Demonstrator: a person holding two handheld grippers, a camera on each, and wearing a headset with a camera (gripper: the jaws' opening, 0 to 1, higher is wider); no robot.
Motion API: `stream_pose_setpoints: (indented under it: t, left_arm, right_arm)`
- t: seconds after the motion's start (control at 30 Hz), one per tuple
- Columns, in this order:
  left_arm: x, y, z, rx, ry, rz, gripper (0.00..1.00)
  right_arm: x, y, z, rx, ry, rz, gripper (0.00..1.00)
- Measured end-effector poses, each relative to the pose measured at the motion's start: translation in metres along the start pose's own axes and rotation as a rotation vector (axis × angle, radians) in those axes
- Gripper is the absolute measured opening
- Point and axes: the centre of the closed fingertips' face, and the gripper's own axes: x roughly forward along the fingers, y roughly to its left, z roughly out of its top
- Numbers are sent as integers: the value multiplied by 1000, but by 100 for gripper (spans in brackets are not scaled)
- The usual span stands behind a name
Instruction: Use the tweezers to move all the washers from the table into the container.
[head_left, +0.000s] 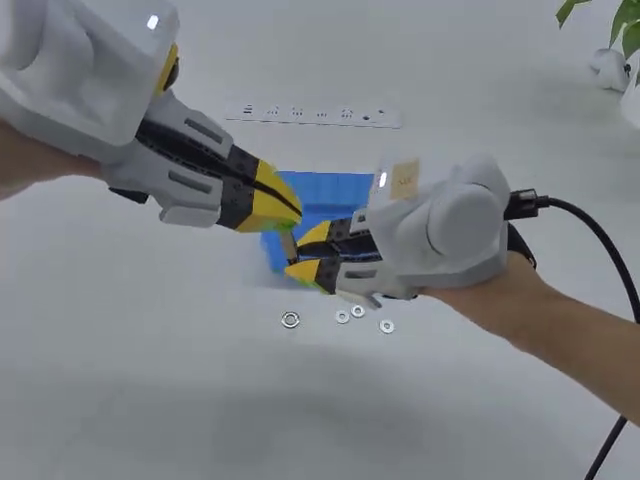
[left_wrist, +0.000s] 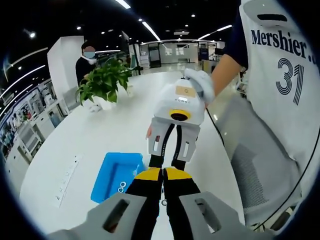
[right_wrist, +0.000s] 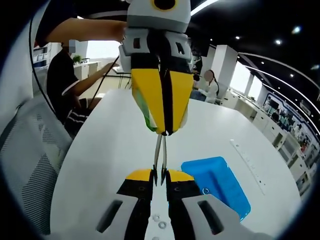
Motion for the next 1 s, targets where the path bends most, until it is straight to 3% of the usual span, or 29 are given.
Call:
stream_pose_setpoints:
  t: [0.13,0.2,0.27,0.33,0.5,0.83,1.0]
  left_arm:
    - [3,-10,-6,-25,-4,-4,5]
    - [4,-11,-17,-38,-3,-6,5]
    - [5,-15,-21,-49,-1,-9,5]
    - [9,-24,-19,-59,1,-10,5]
    - [10,-29,-28,-84,4,-16,5]
    - [13,-23,-39,-113,-2,-7,5]
    - [21,-21,-40,-119,-1,-11,5]
  right_arm:
    - [3,10,-7,10,8,17,11]
    - [5,17,-10,14,13,27,11]
    - [8,22,-12,14,16,37,11]
    - [11,25,-14,18,20,45,11]
    - [19,32,-20,23,30,67,11]
    - [28,25,-31,32,49,64,11]
    - [32,22,-37,43,57,60,11]
